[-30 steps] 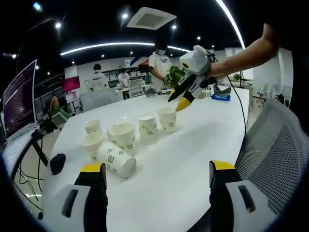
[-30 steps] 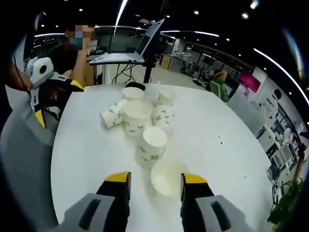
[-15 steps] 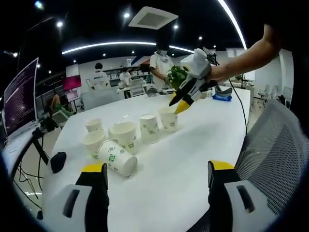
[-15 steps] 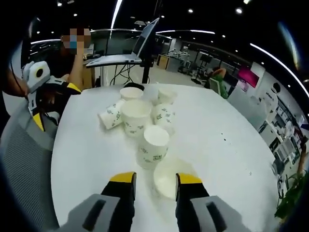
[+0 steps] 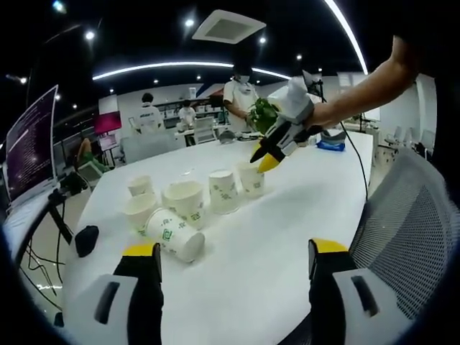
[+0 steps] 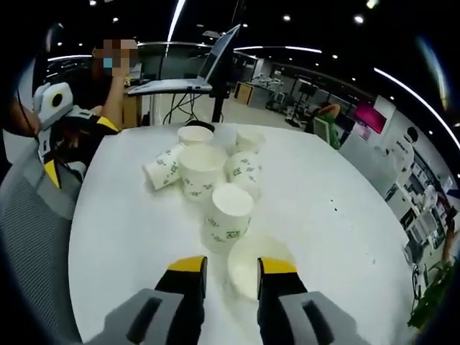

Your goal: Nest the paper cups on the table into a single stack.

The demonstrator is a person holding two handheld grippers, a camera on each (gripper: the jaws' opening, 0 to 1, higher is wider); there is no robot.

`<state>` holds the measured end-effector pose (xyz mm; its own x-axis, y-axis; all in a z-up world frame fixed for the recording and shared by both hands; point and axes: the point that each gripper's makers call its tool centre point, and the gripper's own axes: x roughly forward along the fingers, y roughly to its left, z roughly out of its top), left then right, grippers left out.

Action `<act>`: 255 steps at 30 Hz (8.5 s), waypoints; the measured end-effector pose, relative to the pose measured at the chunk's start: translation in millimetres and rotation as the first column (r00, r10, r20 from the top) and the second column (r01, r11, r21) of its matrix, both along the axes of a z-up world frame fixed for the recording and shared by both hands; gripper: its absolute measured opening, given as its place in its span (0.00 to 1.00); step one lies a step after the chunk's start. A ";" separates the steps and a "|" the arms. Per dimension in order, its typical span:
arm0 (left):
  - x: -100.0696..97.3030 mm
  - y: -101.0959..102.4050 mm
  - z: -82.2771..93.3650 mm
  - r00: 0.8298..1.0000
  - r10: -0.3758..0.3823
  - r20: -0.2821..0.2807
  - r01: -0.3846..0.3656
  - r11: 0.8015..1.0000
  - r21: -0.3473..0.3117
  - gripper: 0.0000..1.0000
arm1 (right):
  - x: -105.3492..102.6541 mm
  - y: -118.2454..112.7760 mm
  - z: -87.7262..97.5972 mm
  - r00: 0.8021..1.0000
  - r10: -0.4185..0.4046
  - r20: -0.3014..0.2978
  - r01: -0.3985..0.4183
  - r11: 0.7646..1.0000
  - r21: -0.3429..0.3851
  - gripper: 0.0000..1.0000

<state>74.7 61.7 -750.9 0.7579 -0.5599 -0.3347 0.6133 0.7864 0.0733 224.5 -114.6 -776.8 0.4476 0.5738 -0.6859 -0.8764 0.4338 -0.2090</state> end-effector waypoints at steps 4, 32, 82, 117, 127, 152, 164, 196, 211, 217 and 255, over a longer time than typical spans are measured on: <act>0.3 0.2 0.8 1.000 0.002 0.004 -0.002 1.000 -0.001 0.84 | 0.0 2.2 -5.8 1.000 0.009 -0.007 -0.009 1.000 -0.004 0.22; -0.4 -0.6 -3.4 1.000 -0.009 -0.009 0.009 1.000 0.010 0.83 | -17.0 -2.3 -7.6 0.998 0.050 -0.031 -0.050 0.998 -0.027 0.00; -5.5 -13.1 0.4 0.998 -0.068 0.007 0.067 0.997 0.032 0.87 | -134.6 40.4 -3.4 0.962 0.266 -0.060 -0.268 0.963 -0.015 0.00; 23.5 -14.5 18.2 0.997 -0.075 -0.023 0.074 0.996 -0.051 0.73 | -131.7 -8.1 13.1 0.989 -0.150 -0.014 0.150 0.963 0.226 0.53; 75.0 -24.5 37.9 0.997 -0.079 0.016 0.079 0.994 -0.070 0.45 | -133.5 -44.7 18.1 0.941 -0.328 -0.082 0.336 0.881 0.334 0.70; 158.2 -39.6 12.5 0.990 -0.127 -0.068 0.129 0.991 0.033 0.23 | -151.6 -82.3 44.9 0.896 -0.443 0.022 0.408 0.842 0.354 0.99; 161.8 -48.3 -12.6 0.973 -0.163 -0.163 0.182 0.977 0.113 0.18 | -157.6 -71.0 34.5 0.882 -0.472 -0.004 0.431 0.803 0.411 1.00; 140.1 -56.3 8.3 0.966 -0.172 -0.196 0.191 0.978 0.084 0.00 | -159.2 -72.9 35.2 0.878 -0.478 0.012 0.431 0.802 0.414 0.92; 106.5 -79.7 70.2 0.959 -0.238 -0.155 0.251 0.965 0.073 0.00 | -160.3 -74.1 35.7 0.876 -0.483 0.005 0.439 0.800 0.410 0.96; 85.1 -98.9 94.8 0.952 -0.265 -0.156 0.276 0.959 0.058 0.00 | -159.8 -74.2 37.6 0.874 -0.486 -0.006 0.442 0.789 0.426 0.97; 29.4 -164.8 46.9 0.875 -0.448 -0.186 0.482 0.844 0.236 0.00 | -162.7 -74.1 29.3 0.878 -0.479 -0.014 0.447 0.810 0.380 0.93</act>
<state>104.1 -103.0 -704.0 0.3758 -0.7129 -0.5921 0.9194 0.3669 0.1418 61.8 -188.8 -747.5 0.7666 0.4833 -0.4228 -0.5397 0.8417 -0.0163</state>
